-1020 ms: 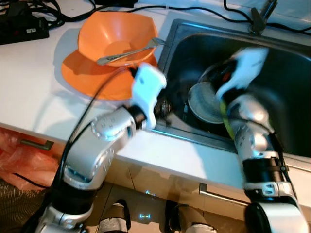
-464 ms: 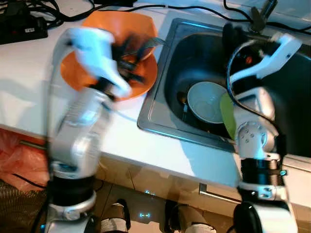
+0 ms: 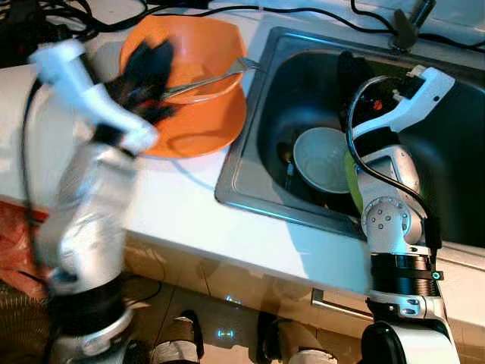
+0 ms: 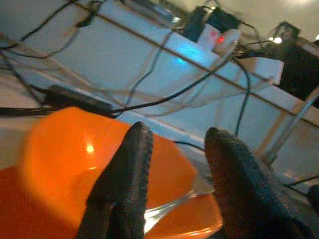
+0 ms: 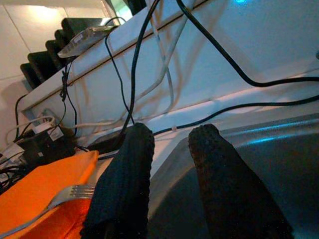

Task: Kitchen organization

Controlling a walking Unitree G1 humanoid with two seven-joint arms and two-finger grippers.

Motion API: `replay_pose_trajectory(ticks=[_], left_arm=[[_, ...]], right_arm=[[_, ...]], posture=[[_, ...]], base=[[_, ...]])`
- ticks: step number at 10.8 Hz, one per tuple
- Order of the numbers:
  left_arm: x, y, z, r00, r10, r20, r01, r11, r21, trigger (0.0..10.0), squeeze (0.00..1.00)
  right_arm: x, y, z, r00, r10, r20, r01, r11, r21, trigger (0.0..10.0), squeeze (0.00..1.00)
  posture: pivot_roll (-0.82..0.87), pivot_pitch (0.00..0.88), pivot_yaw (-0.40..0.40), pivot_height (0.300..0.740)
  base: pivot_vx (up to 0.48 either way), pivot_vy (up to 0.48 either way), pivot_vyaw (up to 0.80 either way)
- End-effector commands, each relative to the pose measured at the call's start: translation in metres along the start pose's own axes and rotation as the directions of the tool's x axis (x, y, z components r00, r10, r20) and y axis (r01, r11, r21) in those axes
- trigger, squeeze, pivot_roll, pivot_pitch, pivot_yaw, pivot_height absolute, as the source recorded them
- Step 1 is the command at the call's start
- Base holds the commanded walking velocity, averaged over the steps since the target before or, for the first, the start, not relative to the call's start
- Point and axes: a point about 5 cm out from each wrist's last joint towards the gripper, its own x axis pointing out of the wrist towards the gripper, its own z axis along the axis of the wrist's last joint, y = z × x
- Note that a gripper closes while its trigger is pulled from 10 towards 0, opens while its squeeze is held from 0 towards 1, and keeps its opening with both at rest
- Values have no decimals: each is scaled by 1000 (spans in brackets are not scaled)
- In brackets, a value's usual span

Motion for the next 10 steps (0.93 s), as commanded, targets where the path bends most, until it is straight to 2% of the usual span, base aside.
replay_pose_trajectory(ticks=[1,2,3,5,6,7,10], left_arm=[[-10,6,5,1000,-6,6,6,1000,-3,10000,1000],[-17,17,2,999,35,-3,-35,999,-22,10000,1000],[-23,19,0,999,35,-12,-36,998,-53,10000,1000],[-30,20,-7,997,19,-77,-25,997,-67,10000,1000],[-33,16,-11,993,-28,-111,18,995,-94,10000,898],[-34,14,-19,987,-44,-157,29,995,-98,10000,0],[-32,16,-26,984,-6,-175,-16,993,-121,10000,0]], right_arm=[[-4,-2,-5,1000,-14,-17,14,1000,10,10000,0],[-5,-1,-9,1000,-13,-28,13,1000,15,10000,0],[-5,0,-10,999,-11,-32,11,1000,14,10000,0],[-5,0,-10,999,-10,-36,11,1000,11,10000,0],[-5,0,-10,999,-11,-39,11,1000,8,10000,0],[-6,0,-11,999,-10,-43,11,1000,7,10000,0],[-5,1,-12,999,-8,-43,8,1000,5,10000,0]], posture=[[172,268,-53,740],[173,268,-54,740],[171,270,-54,740],[167,271,-54,740],[169,270,-55,740],[170,266,-52,740],[165,258,-49,740]], base=[[0,0,0],[0,0,0],[0,0,0],[0,0,0],[0,0,0],[0,0,0],[0,0,0]])
